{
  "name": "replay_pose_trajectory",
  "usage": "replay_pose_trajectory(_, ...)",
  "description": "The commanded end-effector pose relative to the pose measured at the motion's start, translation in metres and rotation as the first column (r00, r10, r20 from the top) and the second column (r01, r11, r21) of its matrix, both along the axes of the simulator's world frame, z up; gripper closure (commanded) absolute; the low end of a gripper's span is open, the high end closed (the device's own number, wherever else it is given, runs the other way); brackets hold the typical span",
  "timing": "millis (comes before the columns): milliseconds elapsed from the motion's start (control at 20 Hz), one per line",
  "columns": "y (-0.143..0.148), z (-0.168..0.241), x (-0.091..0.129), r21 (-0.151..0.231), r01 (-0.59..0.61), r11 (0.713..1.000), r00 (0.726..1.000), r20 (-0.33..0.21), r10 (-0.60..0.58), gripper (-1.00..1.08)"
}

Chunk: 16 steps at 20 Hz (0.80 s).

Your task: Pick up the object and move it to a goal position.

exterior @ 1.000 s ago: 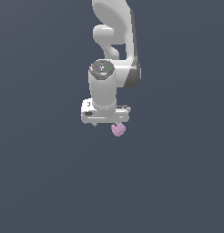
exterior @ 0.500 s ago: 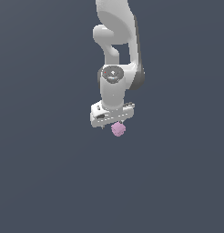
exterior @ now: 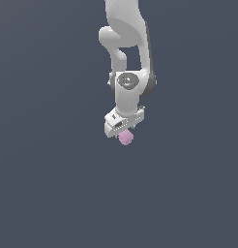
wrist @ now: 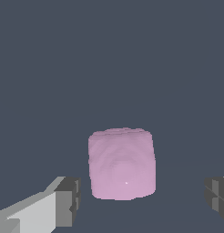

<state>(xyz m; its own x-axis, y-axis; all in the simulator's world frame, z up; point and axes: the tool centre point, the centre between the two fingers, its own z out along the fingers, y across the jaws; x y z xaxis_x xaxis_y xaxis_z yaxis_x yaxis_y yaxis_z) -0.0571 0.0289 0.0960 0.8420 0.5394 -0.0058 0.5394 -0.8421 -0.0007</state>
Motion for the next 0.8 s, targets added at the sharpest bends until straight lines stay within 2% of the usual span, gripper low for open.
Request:
replay_pose_trajectory(0, 0.004, -0.003, -0.003, 0.001, -0.039, 0.999, 0.999, 0.003, 0.039, -0.92)
replay_pose_trajectory(450, 0.007, -0.007, -0.006, 0.002, -0.067, 0.998, 0.998, 0.004, 0.067, -0.92)
replay_pose_trajectory(750, 0.008, -0.027, -0.007, 0.003, -0.07, 0.998, 0.998, 0.005, 0.07, -0.92)
